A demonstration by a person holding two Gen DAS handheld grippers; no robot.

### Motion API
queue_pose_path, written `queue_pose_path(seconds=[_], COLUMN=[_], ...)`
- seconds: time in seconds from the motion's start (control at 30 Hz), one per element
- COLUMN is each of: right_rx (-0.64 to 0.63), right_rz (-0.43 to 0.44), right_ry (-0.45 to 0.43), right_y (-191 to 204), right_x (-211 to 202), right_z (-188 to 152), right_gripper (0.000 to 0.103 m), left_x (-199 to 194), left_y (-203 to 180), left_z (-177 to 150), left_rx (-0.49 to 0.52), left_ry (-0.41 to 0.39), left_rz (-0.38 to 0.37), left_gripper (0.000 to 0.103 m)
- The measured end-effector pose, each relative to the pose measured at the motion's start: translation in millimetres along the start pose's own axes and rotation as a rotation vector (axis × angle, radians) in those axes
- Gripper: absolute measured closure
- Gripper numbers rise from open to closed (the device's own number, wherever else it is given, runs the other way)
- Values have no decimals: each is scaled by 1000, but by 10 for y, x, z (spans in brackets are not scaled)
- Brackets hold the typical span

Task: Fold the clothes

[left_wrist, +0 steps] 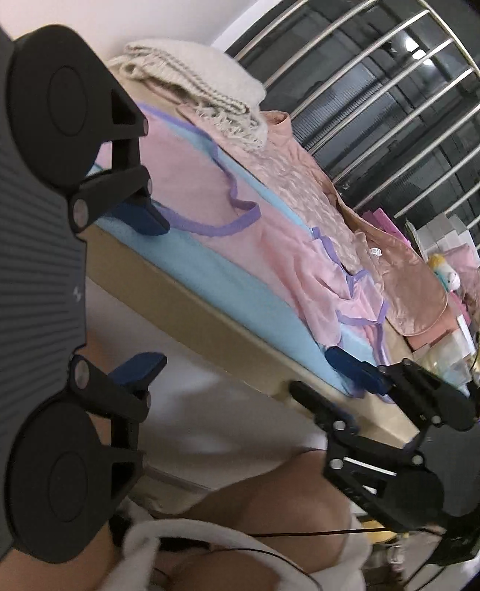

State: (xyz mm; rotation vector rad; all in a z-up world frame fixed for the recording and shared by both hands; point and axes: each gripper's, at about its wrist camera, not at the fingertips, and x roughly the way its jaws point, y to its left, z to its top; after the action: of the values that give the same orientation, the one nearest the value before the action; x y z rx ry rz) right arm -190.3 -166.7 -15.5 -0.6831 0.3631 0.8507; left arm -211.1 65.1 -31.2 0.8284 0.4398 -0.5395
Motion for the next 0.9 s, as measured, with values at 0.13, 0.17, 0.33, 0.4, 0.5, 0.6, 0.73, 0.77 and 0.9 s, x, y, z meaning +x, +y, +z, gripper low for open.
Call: queue_pose_path(seconds=[0.13, 0.17, 0.33, 0.4, 0.5, 0.6, 0.73, 0.77, 0.9], right_rx=[-39, -33, -1, 16, 72, 121, 143, 147, 164], right_rz=[-7, -3, 68, 109, 177, 227, 139, 85, -74], right_ry=[10, 8, 32, 37, 19, 7, 22, 37, 124], right_y=[51, 49, -46, -134, -433, -806, -1250, -1335, -1552], right_x=[-48, -59, -98, -118, -156, -103, 240, 352, 346], right_z=[39, 45, 113, 154, 270, 385, 447, 438, 305], right_gripper=[87, 94, 103, 103, 103, 103, 101, 93, 89], left_x=[-45, -62, -180, -178, -225, -174, 228, 382, 552], left_y=[77, 106, 318, 512, 796, 1160, 1661, 1732, 1940], left_z=[-23, -26, -54, -50, -7, 99, 200, 188, -98], left_rx=[8, 8, -20, -109, -182, -217, -316, -345, -515], left_ry=[-4, -2, 40, 78, 56, 26, 66, 93, 144], left_rz=[16, 15, -53, -117, -176, -215, -277, -276, -258], left_gripper=[64, 71, 101, 103, 103, 103, 101, 100, 83])
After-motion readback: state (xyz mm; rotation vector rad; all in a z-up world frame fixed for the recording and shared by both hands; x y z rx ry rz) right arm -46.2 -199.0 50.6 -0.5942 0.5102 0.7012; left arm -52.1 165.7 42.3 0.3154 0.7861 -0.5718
